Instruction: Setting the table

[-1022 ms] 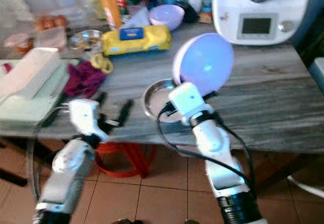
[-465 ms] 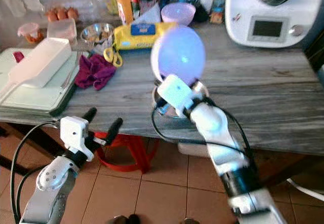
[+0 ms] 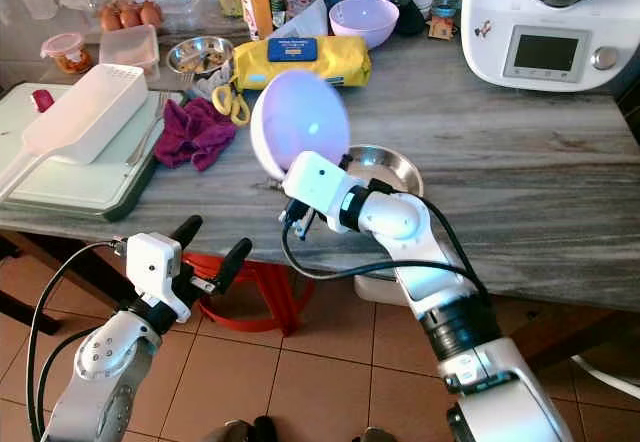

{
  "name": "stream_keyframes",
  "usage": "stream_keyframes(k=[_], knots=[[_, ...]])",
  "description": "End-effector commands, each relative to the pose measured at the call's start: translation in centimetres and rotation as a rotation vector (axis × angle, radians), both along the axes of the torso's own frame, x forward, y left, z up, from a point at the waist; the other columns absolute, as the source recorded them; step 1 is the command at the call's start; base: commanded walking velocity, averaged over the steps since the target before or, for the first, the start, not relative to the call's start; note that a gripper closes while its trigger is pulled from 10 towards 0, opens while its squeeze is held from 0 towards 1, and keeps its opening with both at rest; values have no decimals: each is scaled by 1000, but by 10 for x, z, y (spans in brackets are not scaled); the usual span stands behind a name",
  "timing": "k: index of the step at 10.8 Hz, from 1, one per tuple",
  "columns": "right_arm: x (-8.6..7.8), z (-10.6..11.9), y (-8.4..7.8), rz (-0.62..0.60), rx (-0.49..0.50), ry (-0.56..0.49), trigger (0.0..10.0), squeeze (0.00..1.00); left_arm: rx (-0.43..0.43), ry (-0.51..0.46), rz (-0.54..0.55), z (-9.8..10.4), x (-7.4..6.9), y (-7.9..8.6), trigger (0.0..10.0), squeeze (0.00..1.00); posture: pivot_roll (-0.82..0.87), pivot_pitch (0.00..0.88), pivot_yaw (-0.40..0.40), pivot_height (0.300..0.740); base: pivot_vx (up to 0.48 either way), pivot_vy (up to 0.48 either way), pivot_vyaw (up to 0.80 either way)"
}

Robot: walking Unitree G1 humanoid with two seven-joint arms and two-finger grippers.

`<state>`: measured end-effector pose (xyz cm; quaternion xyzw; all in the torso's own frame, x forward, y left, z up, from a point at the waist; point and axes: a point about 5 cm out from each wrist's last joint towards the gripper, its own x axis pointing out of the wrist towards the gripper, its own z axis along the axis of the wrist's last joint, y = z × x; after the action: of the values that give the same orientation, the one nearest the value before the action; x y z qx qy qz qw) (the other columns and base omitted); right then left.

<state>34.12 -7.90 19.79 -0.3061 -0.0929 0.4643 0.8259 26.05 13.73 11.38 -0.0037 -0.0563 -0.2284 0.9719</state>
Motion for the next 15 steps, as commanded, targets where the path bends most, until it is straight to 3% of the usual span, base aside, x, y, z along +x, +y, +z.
stream_keyframes(k=[1, 2, 4, 10, 15], knots=[[1, 3, 3, 22, -14, 19, 10000, 0, 2, -2, -6, 0, -1, -1, 10000, 0, -111, 187, 59, 740, 0, 0, 0], [2, 0, 3, 20, -6, 75, 10000, 0, -1, 0, -14, -1, -2, -2, 10000, 0, -113, 185, 60, 740, 0, 0, 0], [1, -4, 4, 39, -47, 87, 10000, 0, -4, -1, -29, 0, 0, -5, 10000, 0, -115, 185, 65, 740, 0, 0, 0], [9, -9, 6, 60, -138, 10, 10000, 0, -7, 8, -48, 1, -1, -8, 10000, 0, -106, 187, 76, 740, 0, 0, 0], [24, -11, 3, 64, -197, 19, 10000, 0, -7, 17, -60, 1, -3, -9, 10000, 0, -95, 188, 82, 740, 0, 0, 0]])
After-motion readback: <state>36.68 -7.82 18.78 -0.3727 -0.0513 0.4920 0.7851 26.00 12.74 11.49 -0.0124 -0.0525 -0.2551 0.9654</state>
